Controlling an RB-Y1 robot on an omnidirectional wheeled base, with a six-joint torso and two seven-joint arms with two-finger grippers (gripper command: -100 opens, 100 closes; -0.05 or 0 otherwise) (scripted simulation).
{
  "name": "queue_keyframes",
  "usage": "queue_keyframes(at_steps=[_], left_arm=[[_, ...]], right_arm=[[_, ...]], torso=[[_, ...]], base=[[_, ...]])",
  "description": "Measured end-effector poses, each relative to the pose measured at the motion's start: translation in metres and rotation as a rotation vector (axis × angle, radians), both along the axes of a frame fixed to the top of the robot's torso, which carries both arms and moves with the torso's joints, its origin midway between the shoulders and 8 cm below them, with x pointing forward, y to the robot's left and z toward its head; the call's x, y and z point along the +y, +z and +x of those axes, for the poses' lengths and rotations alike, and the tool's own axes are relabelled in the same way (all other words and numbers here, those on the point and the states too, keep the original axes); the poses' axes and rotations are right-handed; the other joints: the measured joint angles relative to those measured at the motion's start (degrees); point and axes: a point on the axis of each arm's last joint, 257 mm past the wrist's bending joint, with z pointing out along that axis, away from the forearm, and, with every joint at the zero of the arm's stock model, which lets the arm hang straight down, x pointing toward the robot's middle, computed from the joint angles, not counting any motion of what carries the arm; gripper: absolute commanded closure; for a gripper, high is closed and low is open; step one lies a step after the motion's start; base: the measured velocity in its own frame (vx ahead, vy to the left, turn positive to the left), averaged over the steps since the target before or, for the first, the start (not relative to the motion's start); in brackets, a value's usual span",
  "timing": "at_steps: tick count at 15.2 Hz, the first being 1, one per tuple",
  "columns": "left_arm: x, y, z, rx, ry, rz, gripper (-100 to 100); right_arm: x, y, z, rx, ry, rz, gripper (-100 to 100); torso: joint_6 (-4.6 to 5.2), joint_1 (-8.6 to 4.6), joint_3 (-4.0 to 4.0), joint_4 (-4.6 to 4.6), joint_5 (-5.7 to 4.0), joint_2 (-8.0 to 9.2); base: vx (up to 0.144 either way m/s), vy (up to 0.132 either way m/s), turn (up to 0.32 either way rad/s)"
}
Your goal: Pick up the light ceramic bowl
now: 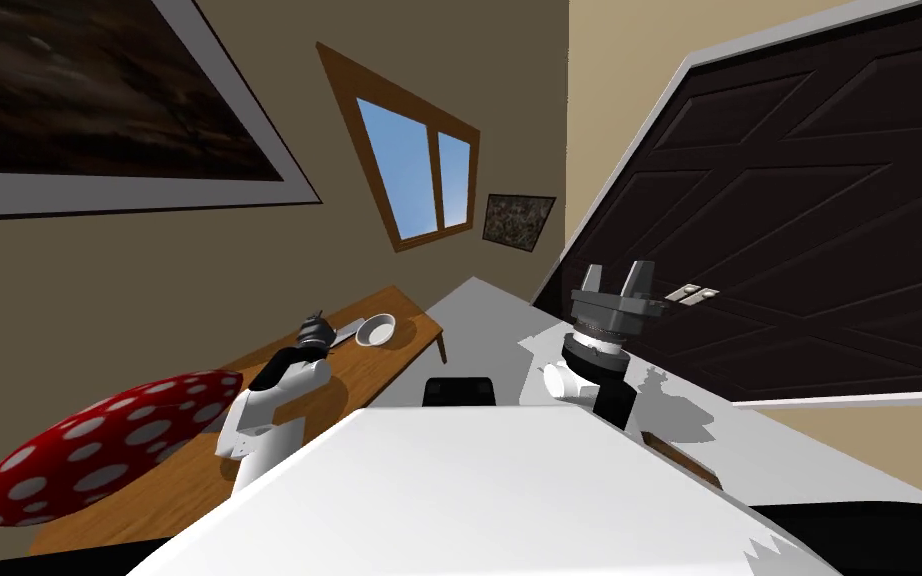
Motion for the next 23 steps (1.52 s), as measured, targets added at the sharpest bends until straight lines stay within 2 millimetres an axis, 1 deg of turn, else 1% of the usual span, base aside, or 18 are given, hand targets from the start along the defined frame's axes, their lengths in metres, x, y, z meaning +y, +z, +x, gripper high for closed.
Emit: queue_keyframes(at_steps=[1, 3, 5, 6, 7, 13, 14, 15, 16, 19, 21, 23], left_arm=[[0.007, -0.011, -0.009, 0.024, 0.017, -0.019, -100], [0.014, -0.024, -0.016, 0.059, 0.041, -0.051, -100], [0.025, -0.043, -0.029, 0.102, 0.073, -0.090, -100], [0.025, -0.049, -0.032, 0.117, 0.081, -0.104, -100], [0.028, -0.060, -0.037, 0.137, 0.098, -0.124, -100], [0.041, -0.103, -0.073, 0.242, 0.175, -0.230, -100], [0.042, -0.110, -0.082, 0.262, 0.190, -0.251, -100], [0.042, -0.124, -0.092, 0.287, 0.210, -0.279, -100], [0.042, -0.134, -0.100, 0.308, 0.226, -0.301, -100], [0.044, -0.152, -0.121, 0.357, 0.263, -0.357, -100], [0.043, -0.169, -0.141, 0.397, 0.297, -0.403, -100], [0.042, -0.179, -0.153, 0.427, 0.319, -0.438, -100]], right_arm=[[0.000, 0.000, 0.000, 0.000, 0.000, 0.000, 0], [0.000, 0.000, 0.000, 0.000, 0.000, 0.000, 0], [0.000, 0.000, 0.000, 0.000, 0.000, 0.000, 0], [0.000, 0.000, 0.000, 0.000, 0.000, 0.000, 0], [0.000, 0.000, 0.000, 0.000, 0.000, 0.000, 0], [0.000, 0.000, 0.000, 0.000, 0.000, 0.000, 0], [0.000, 0.000, 0.000, 0.000, 0.000, 0.000, 0], [0.000, 0.000, 0.000, 0.000, 0.000, 0.000, 0], [0.000, 0.000, 0.000, 0.000, 0.000, 0.000, 0], [0.000, 0.000, 0.000, 0.000, 0.000, 0.000, 0], [0.000, 0.000, 0.000, 0.000, 0.000, 0.000, 0], [0.000, 0.000, 0.000, 0.000, 0.000, 0.000, 0]], torso=[[0.02, 0.00, 0.00, 0.00, 0.00, 0.01], [0.01, -0.01, 0.00, 0.00, 0.00, 0.00], [0.03, 0.00, 0.00, 0.00, 0.00, -0.01], [0.00, 0.00, 0.00, 0.00, 0.00, 0.00], [0.04, -0.01, -0.01, 0.00, 0.01, -0.01], [0.03, -0.01, -0.01, 0.00, 0.00, -0.02], [0.02, 0.00, -0.01, 0.00, 0.00, -0.02], [0.04, -0.01, -0.02, -0.01, 0.01, -0.03], [0.02, 0.00, -0.03, -0.01, 0.00, -0.05], [0.02, -0.01, -0.03, -0.01, 0.00, -0.06], [0.01, 0.00, -0.03, -0.01, 0.00, -0.05], [0.03, -0.01, -0.02, -0.01, 0.00, -0.03]], base=[[0.013, 0.001, -0.252], [0.010, 0.002, -0.205], [0.011, 0.006, -0.151], [0.014, 0.004, -0.210], [0.016, 0.004, -0.254], [0.016, 0.006, -0.184], [0.023, 0.008, -0.290], [0.025, 0.010, -0.228], [0.019, 0.010, -0.070], [0.026, 0.007, -0.212], [0.018, 0.010, -0.134], [0.017, 0.007, -0.198]])
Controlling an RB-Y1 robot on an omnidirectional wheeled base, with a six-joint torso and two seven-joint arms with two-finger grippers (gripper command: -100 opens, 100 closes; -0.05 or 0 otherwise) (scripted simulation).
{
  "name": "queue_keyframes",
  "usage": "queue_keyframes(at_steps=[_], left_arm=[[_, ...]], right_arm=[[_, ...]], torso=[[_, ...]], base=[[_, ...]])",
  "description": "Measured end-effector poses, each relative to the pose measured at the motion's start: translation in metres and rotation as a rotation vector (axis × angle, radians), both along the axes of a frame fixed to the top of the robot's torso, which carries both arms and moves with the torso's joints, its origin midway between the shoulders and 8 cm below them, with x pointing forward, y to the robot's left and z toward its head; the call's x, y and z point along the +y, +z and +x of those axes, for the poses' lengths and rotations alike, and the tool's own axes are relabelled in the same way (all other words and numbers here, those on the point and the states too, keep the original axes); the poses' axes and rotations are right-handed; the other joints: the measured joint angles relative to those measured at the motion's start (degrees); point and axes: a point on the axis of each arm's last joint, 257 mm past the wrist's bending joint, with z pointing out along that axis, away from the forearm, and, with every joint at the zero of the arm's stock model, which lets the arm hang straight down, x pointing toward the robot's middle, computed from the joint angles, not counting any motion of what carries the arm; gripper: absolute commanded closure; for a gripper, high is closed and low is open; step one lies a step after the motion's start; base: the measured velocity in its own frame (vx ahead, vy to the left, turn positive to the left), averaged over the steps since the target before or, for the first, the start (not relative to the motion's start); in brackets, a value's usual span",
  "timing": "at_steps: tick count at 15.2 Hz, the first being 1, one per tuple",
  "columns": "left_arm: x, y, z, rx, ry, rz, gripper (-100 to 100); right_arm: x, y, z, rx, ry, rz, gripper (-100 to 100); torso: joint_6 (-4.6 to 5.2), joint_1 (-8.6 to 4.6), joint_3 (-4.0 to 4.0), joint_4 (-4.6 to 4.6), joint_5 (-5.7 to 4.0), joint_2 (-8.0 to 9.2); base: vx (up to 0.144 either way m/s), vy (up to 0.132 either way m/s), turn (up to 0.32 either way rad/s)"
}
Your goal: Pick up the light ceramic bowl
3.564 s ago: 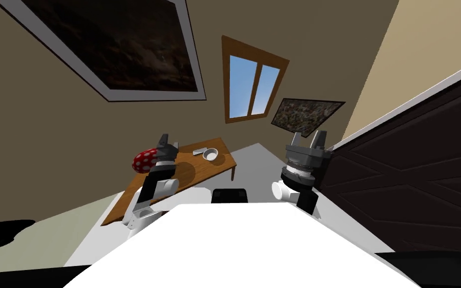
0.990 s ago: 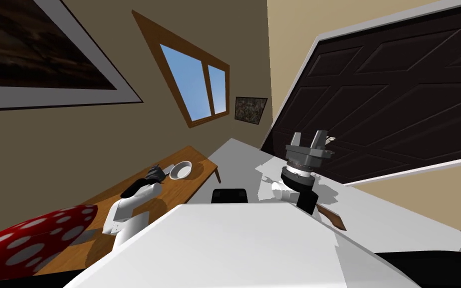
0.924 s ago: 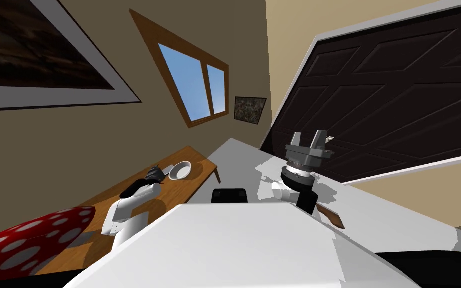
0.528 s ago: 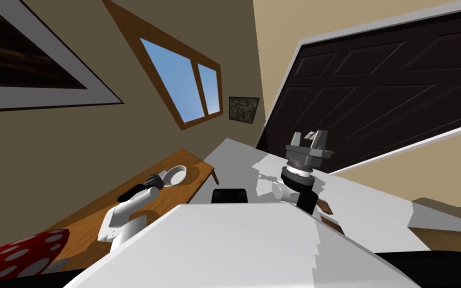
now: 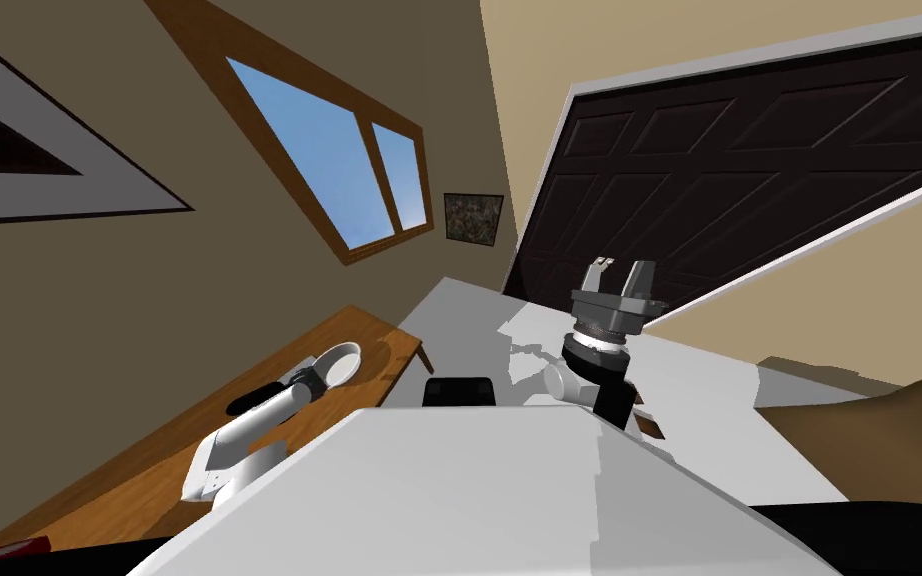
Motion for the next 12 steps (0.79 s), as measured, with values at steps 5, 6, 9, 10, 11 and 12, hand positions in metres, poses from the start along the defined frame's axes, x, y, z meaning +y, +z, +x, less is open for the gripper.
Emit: queue_keyframes(at_steps=[5, 6, 9, 10, 11, 12], left_arm=[[-0.007, -0.035, -0.041, 0.087, 0.076, -0.105, -100], [-0.009, -0.042, -0.050, 0.105, 0.092, -0.126, -100], [-0.013, -0.056, -0.073, 0.146, 0.130, -0.177, -100], [-0.014, -0.059, -0.079, 0.159, 0.143, -0.193, -100], [-0.016, -0.065, -0.088, 0.176, 0.159, -0.214, -100], [-0.019, -0.069, -0.094, 0.188, 0.170, -0.229, -100]], right_arm=[[0.000, 0.000, 0.000, 0.000, 0.000, 0.000, 0], [0.000, 0.000, 0.000, 0.000, 0.000, 0.000, 0], [0.000, 0.000, 0.000, 0.000, 0.000, 0.000, 0], [0.000, 0.000, 0.000, 0.000, 0.000, 0.000, 0], [0.000, 0.000, 0.000, 0.000, 0.000, 0.000, 0], [0.000, 0.000, 0.000, 0.000, 0.000, 0.000, 0]], torso=[[-0.01, 0.03, -0.03, -0.01, 0.00, -0.05], [-0.02, 0.04, -0.03, -0.01, 0.01, -0.05], [-0.03, 0.03, -0.02, -0.01, 0.00, -0.03], [-0.02, 0.02, -0.02, -0.01, 0.00, -0.04], [-0.01, 0.04, -0.03, -0.01, 0.01, -0.05], [-0.03, 0.05, -0.03, -0.01, 0.01, -0.05]], base=[[0.028, 0.015, -0.195], [0.022, 0.018, -0.137], [0.025, 0.015, -0.141], [0.030, 0.020, -0.211], [0.029, 0.026, -0.134], [0.028, 0.021, -0.105]])
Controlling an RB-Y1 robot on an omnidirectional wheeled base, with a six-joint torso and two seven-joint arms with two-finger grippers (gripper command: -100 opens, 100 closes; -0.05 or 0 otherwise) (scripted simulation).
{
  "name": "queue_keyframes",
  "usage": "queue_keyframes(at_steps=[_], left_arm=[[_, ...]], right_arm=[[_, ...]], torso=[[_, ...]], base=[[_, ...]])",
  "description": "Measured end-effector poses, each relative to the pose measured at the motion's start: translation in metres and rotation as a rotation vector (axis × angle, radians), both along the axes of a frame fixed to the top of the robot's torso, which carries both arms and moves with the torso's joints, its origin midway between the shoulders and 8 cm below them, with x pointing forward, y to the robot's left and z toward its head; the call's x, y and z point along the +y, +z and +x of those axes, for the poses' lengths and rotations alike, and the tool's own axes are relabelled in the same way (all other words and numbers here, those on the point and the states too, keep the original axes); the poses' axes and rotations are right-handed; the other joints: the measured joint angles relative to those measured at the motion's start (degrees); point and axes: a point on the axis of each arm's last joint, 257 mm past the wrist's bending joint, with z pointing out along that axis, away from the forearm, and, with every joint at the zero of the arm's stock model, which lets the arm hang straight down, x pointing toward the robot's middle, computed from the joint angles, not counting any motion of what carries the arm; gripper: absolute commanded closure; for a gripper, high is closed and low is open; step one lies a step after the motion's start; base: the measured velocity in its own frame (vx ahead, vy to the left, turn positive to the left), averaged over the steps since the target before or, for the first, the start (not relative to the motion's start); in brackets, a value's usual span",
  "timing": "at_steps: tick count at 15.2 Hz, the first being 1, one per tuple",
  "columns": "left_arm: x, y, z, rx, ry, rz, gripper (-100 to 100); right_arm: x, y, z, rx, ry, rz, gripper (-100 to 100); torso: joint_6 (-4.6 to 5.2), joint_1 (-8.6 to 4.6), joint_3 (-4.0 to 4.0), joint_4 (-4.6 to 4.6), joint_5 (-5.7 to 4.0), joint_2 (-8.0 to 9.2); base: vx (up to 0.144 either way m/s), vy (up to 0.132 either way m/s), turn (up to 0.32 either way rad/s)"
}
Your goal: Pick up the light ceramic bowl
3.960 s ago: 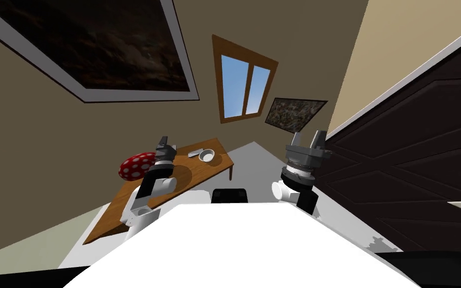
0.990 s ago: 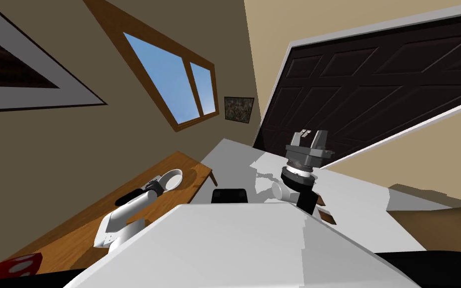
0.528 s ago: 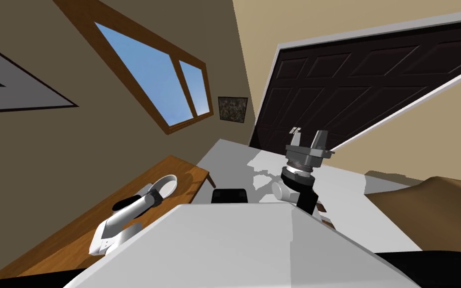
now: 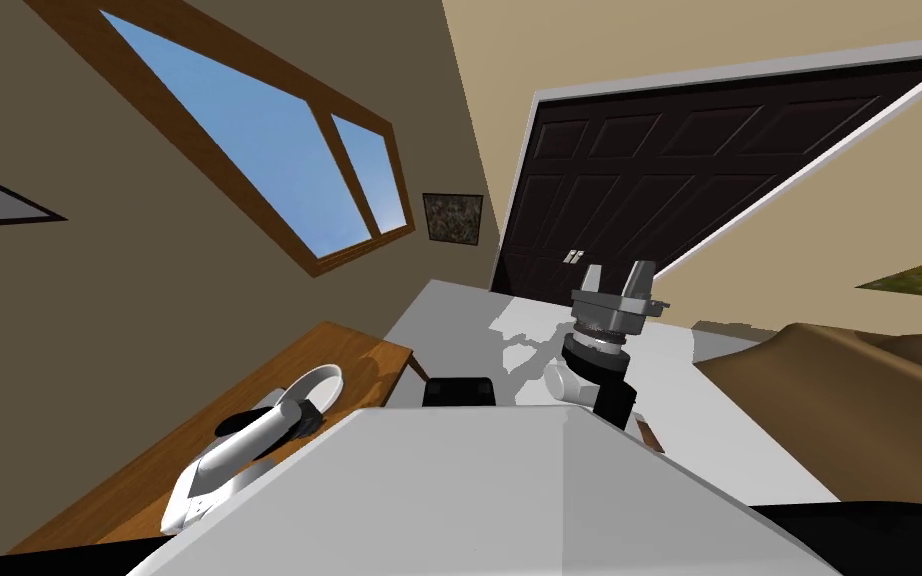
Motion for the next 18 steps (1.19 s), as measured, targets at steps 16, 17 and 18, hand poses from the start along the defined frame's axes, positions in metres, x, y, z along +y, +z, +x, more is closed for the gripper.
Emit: queue_keyframes(at_steps=[16, 17, 18], left_arm=[[-0.011, -0.023, -0.012, 0.032, 0.028, -0.043, 100], [-0.009, -0.019, -0.013, 0.033, 0.030, -0.042, 100], [-0.007, -0.015, -0.015, 0.033, 0.031, -0.041, 100]], right_arm=[[0.000, 0.000, 0.000, 0.000, 0.000, 0.000, 0], [0.000, 0.000, 0.000, 0.000, 0.000, 0.000, 0], [0.000, 0.000, 0.000, 0.000, 0.000, 0.000, 0]], torso=[[0.02, -0.20, 0.06, 0.03, -0.13, 0.11], [0.03, -0.30, 0.08, 0.04, -0.17, 0.13], [0.02, -0.37, 0.09, 0.04, -0.21, 0.15]], base=[[0.006, 0.012, -0.015], [-0.009, -0.044, -0.049], [-0.004, -0.024, -0.012]])
